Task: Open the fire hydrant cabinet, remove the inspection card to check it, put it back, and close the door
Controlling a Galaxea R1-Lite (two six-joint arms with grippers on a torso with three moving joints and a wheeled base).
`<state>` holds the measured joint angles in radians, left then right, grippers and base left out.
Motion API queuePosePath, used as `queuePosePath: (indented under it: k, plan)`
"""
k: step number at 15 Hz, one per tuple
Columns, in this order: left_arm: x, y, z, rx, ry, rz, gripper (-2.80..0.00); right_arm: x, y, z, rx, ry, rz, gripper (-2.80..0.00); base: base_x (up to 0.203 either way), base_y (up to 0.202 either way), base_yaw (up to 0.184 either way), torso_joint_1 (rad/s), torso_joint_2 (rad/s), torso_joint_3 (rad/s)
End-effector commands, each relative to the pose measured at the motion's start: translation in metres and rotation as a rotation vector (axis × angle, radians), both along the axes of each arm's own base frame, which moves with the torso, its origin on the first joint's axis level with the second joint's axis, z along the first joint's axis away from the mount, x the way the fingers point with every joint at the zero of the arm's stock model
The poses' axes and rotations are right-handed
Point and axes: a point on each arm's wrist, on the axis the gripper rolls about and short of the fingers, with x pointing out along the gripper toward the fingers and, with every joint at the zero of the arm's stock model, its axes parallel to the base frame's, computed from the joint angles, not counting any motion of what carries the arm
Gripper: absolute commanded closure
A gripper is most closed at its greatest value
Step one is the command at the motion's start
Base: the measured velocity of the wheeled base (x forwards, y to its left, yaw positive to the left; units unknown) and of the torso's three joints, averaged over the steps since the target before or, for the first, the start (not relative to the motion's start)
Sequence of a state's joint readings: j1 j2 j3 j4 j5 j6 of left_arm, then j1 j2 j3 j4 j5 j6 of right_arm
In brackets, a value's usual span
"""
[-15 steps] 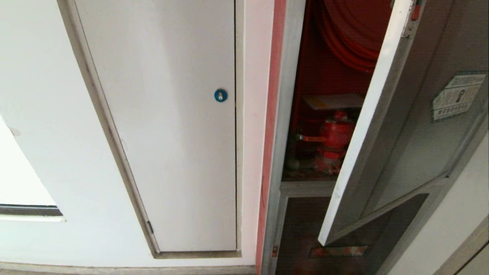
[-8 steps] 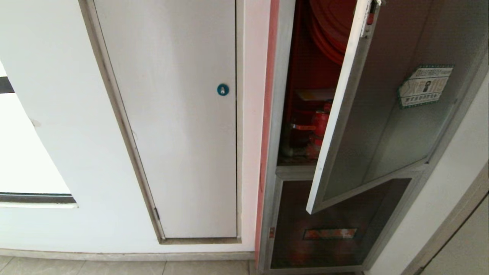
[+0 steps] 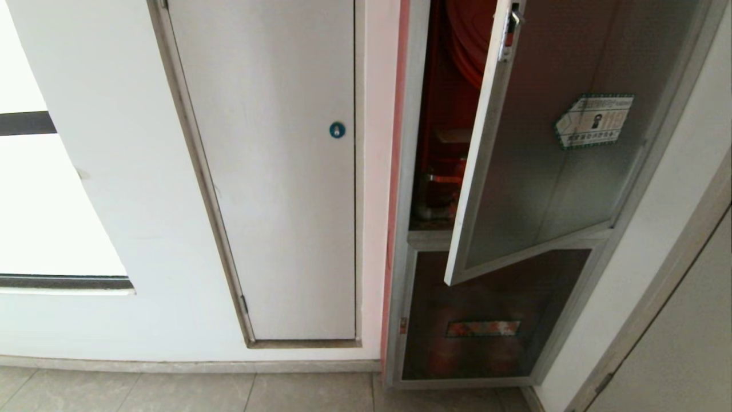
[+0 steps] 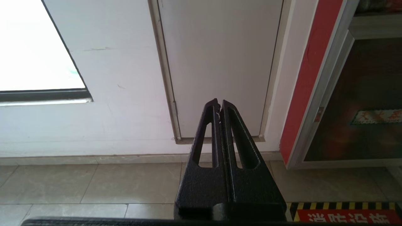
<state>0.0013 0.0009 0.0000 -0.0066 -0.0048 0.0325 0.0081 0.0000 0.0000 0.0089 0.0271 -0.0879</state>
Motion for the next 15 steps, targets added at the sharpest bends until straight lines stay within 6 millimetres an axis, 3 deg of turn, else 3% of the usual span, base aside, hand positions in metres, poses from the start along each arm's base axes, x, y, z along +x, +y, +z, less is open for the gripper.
queuePosePath:
  k: [1,15]
  plan:
    - [0.0002,0.0,-0.0003,0.0,0.001,0.0,0.0,0.0001,0.0,0.0,-0.001,0.002,0.001,0.0,0.0,0.0,0.0,0.0,0.0,0.0]
    - [0.0002,0.0,-0.0006,-0.002,0.004,0.002,0.0,0.0001,0.0,0.0,0.0,0.002,0.002,0.0,0.0,0.0,0.0,0.0,0.0,0.0]
